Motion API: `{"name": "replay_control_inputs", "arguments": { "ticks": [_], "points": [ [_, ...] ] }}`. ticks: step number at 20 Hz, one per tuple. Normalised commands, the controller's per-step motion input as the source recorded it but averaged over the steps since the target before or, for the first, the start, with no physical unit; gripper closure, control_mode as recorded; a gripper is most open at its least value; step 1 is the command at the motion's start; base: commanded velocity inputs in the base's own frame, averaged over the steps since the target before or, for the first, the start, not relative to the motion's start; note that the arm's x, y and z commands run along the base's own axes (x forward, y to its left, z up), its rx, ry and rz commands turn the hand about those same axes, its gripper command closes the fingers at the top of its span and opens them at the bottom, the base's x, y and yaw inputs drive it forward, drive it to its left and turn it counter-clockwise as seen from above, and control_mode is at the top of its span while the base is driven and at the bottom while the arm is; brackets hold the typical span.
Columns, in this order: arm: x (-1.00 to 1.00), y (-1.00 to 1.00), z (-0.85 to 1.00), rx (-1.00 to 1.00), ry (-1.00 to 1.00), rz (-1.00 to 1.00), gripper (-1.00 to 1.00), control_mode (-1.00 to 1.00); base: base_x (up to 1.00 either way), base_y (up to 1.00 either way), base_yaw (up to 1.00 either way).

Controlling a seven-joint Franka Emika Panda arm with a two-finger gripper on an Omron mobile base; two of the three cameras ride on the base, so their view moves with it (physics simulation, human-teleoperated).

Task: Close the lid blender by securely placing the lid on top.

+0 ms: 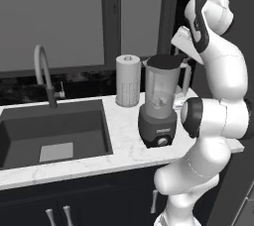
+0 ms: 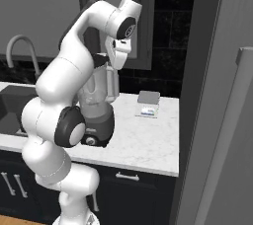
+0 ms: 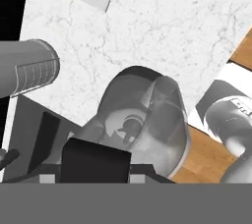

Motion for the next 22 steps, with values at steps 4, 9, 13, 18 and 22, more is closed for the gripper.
{"name": "replay_control_inputs", "arguments": {
  "ticks": [4, 9, 13, 18, 22],
  "points": [
    [0.01, 0.07, -0.04, 0.0, -0.09, -0.09, -1.0, -1.0, 0.0, 0.0, 0.0],
    [0.26, 0.0, 0.0, 0.0, -0.04, -0.02, -1.0, -1.0, 0.0, 0.0, 0.0],
    [0.09, 0.0, 0.0, 0.0, -0.04, 0.0, -1.0, -1.0, 0.0, 0.0, 0.0],
    [-0.22, 0.0, 0.04, 0.0, -0.05, -0.01, -1.0, -1.0, 0.0, 0.0, 0.0],
    [-0.39, 0.01, 0.32, 0.0, -0.06, -0.02, -1.0, -1.0, 0.0, 0.0, 0.0]
  ]
}}
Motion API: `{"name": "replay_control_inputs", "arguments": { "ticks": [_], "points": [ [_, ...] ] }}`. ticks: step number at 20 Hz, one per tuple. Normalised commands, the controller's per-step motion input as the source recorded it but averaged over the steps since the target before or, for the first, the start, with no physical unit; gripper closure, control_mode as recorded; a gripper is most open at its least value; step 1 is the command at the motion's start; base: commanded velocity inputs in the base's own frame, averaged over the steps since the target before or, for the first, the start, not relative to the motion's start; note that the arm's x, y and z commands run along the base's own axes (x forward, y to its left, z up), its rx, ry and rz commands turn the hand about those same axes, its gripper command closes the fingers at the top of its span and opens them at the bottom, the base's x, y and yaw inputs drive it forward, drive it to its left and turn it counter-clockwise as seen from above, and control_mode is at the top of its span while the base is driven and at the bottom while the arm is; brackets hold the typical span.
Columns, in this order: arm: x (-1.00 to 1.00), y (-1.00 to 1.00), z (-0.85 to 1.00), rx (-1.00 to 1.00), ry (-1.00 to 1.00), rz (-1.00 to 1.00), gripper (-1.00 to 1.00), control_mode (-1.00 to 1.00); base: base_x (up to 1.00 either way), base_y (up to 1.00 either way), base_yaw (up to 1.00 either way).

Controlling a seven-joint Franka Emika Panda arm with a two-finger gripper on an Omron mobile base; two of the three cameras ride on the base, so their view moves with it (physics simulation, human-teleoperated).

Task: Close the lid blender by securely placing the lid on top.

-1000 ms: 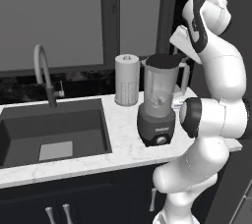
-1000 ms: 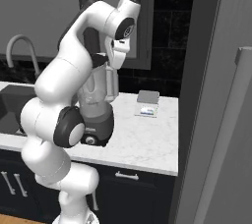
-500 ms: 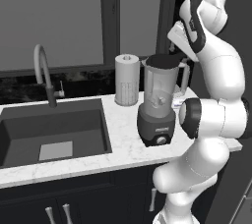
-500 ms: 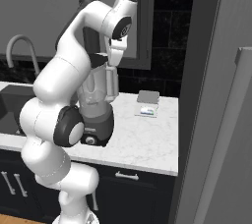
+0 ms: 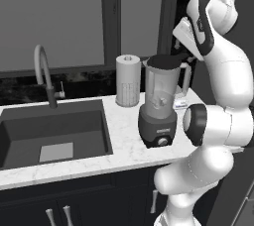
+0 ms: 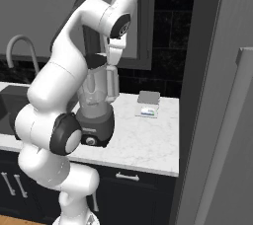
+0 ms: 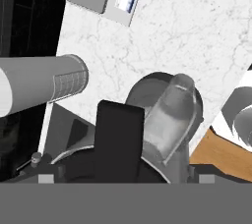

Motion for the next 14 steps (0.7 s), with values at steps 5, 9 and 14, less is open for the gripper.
{"name": "replay_control_inputs", "arguments": {
  "ticks": [5, 9, 14],
  "points": [
    [-0.25, 0.12, 0.4, 0.0, -0.05, -0.01, -1.0, -1.0, 0.0, 0.0, 0.0],
    [-0.4, 0.18, 0.18, 0.0, -0.04, -0.01, -1.0, -1.0, 0.0, 0.0, 0.0],
    [-0.51, 0.54, 0.01, 0.0, -0.01, -0.01, -1.0, -1.0, 0.0, 0.0, 0.0]
  ]
}}
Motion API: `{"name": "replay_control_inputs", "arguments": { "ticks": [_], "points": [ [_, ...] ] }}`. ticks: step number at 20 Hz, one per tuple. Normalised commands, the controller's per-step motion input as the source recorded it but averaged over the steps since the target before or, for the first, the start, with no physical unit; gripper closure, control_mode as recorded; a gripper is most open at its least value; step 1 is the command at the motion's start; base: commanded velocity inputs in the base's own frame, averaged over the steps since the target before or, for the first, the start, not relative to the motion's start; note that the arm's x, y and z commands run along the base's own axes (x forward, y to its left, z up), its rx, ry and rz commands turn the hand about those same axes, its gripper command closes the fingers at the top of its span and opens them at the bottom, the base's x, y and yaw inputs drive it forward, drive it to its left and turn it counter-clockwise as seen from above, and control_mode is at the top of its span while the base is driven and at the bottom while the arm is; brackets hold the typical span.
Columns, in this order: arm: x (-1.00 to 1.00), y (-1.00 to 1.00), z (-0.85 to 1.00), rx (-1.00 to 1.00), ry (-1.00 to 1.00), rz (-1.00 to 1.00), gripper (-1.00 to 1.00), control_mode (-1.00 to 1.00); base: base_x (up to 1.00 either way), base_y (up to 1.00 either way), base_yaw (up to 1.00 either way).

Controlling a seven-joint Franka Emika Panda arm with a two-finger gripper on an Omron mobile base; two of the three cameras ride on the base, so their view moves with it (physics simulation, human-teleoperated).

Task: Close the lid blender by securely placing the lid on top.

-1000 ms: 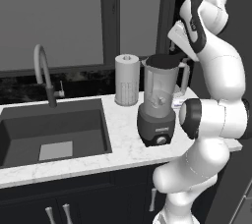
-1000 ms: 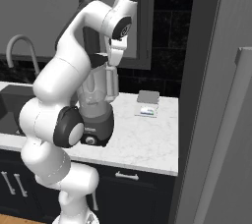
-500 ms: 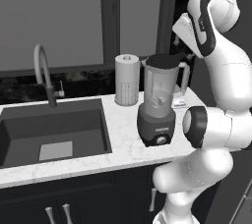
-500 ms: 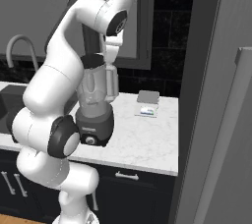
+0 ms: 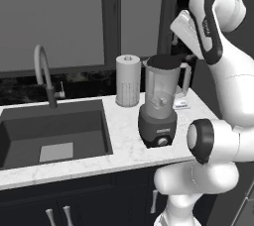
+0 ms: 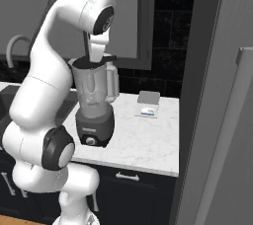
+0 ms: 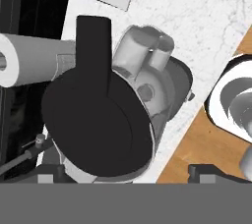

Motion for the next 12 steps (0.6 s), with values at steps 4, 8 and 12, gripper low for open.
{"name": "replay_control_inputs", "arguments": {
  "ticks": [4, 8, 12],
  "points": [
    [-0.66, 0.71, -0.21, -0.08, -0.09, 0.0, -1.0, -1.0, 0.0, 0.0, 0.0],
    [-0.7, 0.58, -0.1, -0.11, -0.18, 0.0, -1.0, -1.0, 0.0, 0.0, 0.0],
    [-0.68, 0.5, -0.04, -0.13, -0.21, 0.0, -1.0, -1.0, 0.0, 0.0, 0.0]
  ]
}}
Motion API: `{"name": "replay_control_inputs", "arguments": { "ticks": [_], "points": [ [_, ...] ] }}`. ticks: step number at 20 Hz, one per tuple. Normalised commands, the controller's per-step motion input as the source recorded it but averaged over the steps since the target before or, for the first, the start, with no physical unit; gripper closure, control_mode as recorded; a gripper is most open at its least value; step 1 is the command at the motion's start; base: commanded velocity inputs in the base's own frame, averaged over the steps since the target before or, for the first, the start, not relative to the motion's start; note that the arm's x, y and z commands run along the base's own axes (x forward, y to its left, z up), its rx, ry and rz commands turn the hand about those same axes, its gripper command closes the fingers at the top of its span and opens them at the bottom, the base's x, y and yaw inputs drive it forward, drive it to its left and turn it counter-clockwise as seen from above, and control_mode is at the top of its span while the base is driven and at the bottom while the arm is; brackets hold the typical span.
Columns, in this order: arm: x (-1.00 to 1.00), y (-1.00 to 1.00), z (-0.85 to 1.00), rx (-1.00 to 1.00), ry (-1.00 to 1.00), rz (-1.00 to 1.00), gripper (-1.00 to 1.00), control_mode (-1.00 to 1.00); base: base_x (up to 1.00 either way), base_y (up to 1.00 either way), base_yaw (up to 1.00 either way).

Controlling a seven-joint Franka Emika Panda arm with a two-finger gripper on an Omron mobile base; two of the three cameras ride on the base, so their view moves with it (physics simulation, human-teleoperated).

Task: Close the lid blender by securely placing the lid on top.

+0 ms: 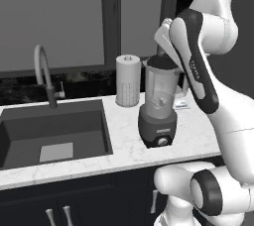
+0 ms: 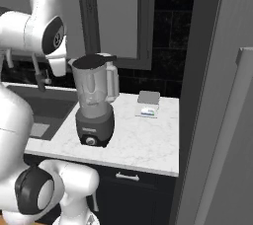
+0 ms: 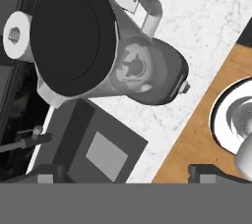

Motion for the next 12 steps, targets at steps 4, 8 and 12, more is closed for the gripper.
{"name": "replay_control_inputs", "arguments": {
  "ticks": [4, 8, 12],
  "points": [
    [-0.56, 0.26, -0.01, -0.14, -0.18, 0.0, -1.0, -1.0, 0.0, 0.0, 0.0],
    [-0.36, 0.03, 0.0, -0.14, -0.15, 0.0, -1.0, -1.0, 0.0, 0.0, 0.0],
    [-0.18, 0.0, -0.04, -0.14, -0.1, 0.0, -1.0, -1.0, 0.0, 0.0, 0.0]
  ]
}}
